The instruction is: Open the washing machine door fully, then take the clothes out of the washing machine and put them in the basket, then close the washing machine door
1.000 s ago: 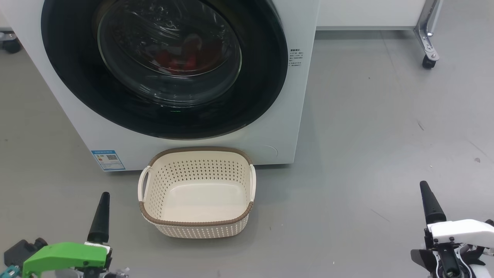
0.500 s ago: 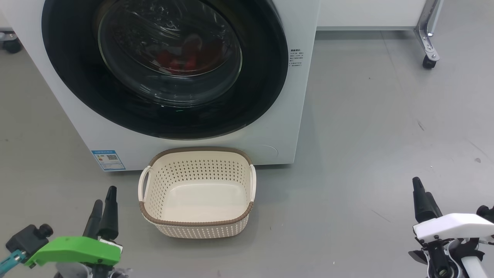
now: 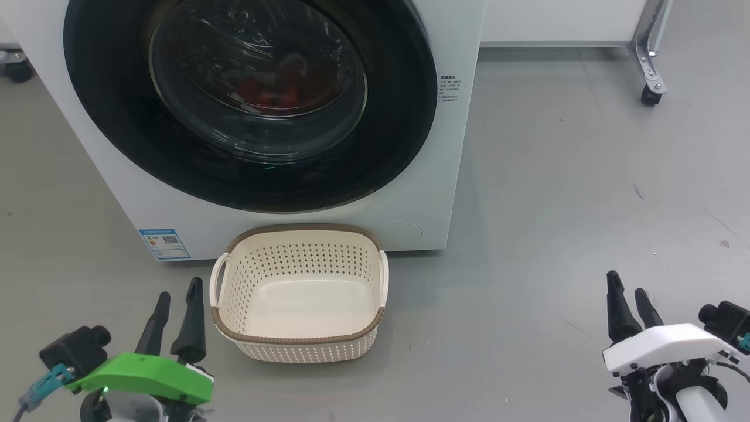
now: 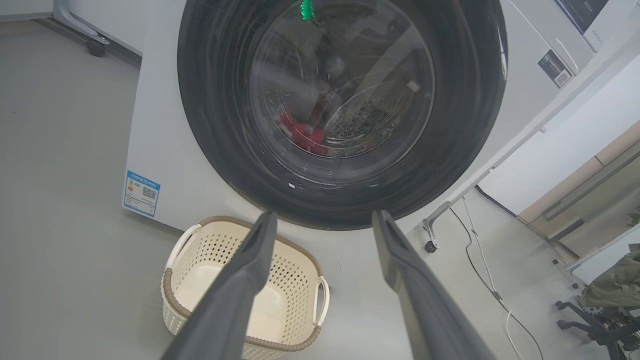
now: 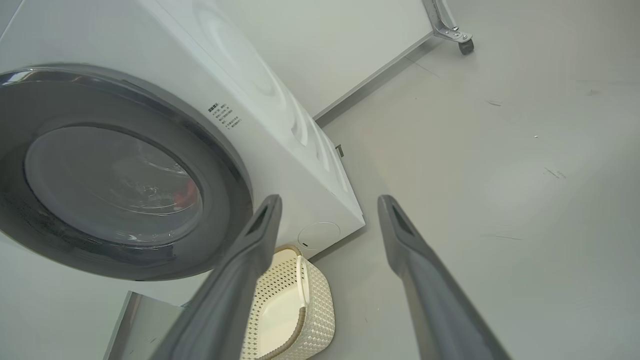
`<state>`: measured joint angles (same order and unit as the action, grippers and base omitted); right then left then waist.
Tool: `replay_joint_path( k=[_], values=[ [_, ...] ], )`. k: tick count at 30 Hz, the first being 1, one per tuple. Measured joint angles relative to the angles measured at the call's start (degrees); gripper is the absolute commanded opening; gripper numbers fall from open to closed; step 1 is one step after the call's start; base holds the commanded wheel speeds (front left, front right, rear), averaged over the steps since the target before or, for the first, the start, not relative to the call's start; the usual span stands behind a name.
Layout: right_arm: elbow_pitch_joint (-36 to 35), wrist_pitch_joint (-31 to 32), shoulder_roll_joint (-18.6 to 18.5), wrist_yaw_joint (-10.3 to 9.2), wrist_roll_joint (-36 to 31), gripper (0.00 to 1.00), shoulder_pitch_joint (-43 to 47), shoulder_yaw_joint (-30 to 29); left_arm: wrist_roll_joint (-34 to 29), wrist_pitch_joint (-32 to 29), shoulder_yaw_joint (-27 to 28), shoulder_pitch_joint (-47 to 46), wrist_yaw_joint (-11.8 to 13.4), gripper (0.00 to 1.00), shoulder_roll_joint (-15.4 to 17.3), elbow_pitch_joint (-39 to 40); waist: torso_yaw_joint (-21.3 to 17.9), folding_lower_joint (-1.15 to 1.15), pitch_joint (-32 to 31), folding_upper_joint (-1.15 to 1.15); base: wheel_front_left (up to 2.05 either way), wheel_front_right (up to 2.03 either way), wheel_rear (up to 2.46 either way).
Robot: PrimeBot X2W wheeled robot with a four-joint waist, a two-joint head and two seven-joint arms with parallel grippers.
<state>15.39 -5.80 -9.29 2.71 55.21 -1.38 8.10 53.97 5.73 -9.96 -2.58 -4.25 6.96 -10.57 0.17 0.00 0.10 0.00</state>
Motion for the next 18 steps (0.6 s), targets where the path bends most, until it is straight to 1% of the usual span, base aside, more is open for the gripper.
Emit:
replay_joint_path(
  k=[1,4,8,12,18],
  values=[
    [0.00,-0.11,0.00,-0.42,-0.66,1.00,0.00,0.31,-0.65,0.24,-0.33,0.00,0.14,1.00,0.00,-0.02,0.00,0.00,-0.01,0.00,0.00,0.00,0.00],
    [0.03,-0.56,-0.07,-0.87,-2.96,1.00,-0.01,1.20,-3.26,0.48,-1.40,0.01,0.49,1.00,0.01,-0.03,-0.01,0.00,-0.05,0.00,0.00,0.00,0.00],
    [0.02,-1.02,0.01,-1.31,-4.23,1.00,-0.01,1.55,-5.32,0.99,-1.93,0.01,0.79,1.00,0.01,-0.03,0.01,0.00,-0.07,0.00,0.00,0.00,0.00],
    [-0.01,-1.60,-0.01,-1.44,-7.00,1.00,-0.01,2.27,-7.55,1.63,-2.81,0.02,1.30,1.00,-0.04,-0.09,0.03,0.00,-0.07,0.00,0.00,0.00,0.00],
    [-0.10,-2.49,-0.04,-2.37,-11.13,1.00,-0.01,3.67,-11.57,2.69,-3.38,0.03,2.05,1.00,-0.08,-0.14,0.06,0.00,-0.07,0.00,0.00,0.00,0.00]
  ],
)
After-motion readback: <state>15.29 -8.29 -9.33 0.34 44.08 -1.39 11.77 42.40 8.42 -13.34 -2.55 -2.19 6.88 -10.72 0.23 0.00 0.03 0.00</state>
